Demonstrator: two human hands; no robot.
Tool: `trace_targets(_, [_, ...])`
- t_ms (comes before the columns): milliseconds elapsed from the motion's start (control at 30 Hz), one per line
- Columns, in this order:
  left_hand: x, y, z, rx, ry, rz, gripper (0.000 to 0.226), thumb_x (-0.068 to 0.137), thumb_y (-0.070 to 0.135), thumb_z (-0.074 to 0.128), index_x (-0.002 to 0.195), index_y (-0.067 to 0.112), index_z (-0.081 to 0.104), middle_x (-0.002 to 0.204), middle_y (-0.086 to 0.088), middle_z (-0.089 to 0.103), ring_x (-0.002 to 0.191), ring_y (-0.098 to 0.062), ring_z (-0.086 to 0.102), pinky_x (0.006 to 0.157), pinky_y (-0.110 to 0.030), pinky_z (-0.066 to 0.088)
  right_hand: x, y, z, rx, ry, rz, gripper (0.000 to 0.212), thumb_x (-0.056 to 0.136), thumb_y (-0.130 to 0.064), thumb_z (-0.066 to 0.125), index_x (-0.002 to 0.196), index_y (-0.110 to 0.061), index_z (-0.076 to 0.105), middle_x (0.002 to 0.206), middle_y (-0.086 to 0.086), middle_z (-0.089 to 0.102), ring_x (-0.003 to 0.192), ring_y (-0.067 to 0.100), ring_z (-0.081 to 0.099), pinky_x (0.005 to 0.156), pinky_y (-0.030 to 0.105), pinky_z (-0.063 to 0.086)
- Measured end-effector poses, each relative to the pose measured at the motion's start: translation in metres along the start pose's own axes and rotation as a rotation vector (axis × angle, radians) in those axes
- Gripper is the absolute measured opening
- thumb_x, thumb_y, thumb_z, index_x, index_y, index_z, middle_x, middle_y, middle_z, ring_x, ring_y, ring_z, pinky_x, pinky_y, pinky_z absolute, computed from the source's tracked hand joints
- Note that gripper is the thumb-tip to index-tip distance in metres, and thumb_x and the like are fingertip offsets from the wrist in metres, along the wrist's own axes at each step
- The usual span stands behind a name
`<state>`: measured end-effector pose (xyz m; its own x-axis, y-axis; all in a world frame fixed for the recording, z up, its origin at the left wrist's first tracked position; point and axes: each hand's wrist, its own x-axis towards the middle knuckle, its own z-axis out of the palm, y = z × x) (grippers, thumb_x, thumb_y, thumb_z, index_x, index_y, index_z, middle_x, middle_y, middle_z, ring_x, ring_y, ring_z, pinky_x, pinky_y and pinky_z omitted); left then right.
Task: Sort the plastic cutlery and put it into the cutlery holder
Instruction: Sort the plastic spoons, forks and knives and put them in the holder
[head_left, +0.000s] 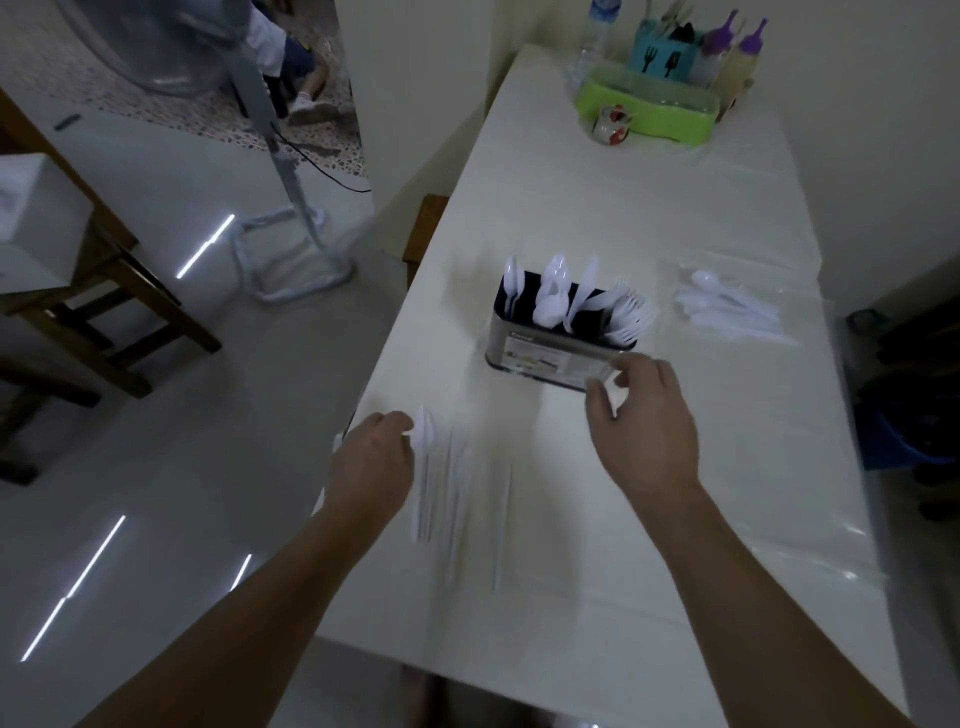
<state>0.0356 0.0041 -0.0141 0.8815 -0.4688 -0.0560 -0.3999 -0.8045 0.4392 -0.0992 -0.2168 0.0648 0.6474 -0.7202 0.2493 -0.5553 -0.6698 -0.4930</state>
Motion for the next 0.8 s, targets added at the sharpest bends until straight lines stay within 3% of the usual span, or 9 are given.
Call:
trace_targets(100, [-0.011,-0.015,0.0,0.017,-0.105,-0.162,0.021,0.096,0.02,0.05,0.11,0.016,0.066,0.105,-0.006,0.068,0.095,-0.026,0.063,0.078,-0.033,0.047,-0.04,-0.009,0.025,0.012,-0.177,0.051,0.028,0.091,-0.03,0.061,0.115,-0.015,0.06,0.108,0.004,0.06,0.09,0.024,0.063,0.069,0.027,0.04])
trace_targets(333, [-0.033,-0.014,0.013,0.031,-0.246,-0.225,0.025,0.097,0.035,0.051,0.093,0.014,0.063,0.082,0.002,0.06,0.073,-0.016,0.053,0.067,-0.029,0.041,-0.096,-0.025,0.077,-0.051,-0.523,0.141,0.031,0.095,-0.036,0.052,0.119,-0.019,0.058,0.113,0.002,0.062,0.096,0.021,0.064,0.08,0.032,0.051])
trace_targets(400, [-0.036,-0.01,0.016,0.003,-0.261,-0.252,0.028,0.097,0.04,0.051,0.092,0.014,0.062,0.076,0.005,0.056,0.073,-0.016,0.054,0.067,-0.029,0.041,-0.107,-0.03,0.086,-0.067,-0.568,0.161,0.031,0.095,-0.036,0.051,0.12,-0.019,0.057,0.114,0.001,0.062,0.098,0.021,0.063,0.081,0.033,0.052])
trace_targets(567, [-0.038,-0.006,0.026,-0.007,-0.266,-0.246,0.035,0.096,0.045,0.05,0.101,0.012,0.061,0.093,-0.003,0.065,0.082,-0.02,0.06,0.068,-0.029,0.043,-0.121,-0.044,0.1,-0.1,-0.614,0.171,0.025,0.095,-0.035,0.051,0.111,-0.018,0.058,0.107,0.0,0.063,0.092,0.021,0.062,0.073,0.032,0.05])
trace_targets(800, [-0.036,-0.004,0.034,0.0,-0.297,-0.274,0.033,0.097,0.041,0.052,0.103,0.009,0.059,0.095,-0.005,0.063,0.089,-0.023,0.064,0.067,-0.031,0.043,-0.136,-0.063,0.111,-0.133,-0.634,0.158,0.026,0.097,-0.038,0.049,0.112,-0.018,0.059,0.106,0.002,0.063,0.093,0.023,0.062,0.071,0.031,0.048])
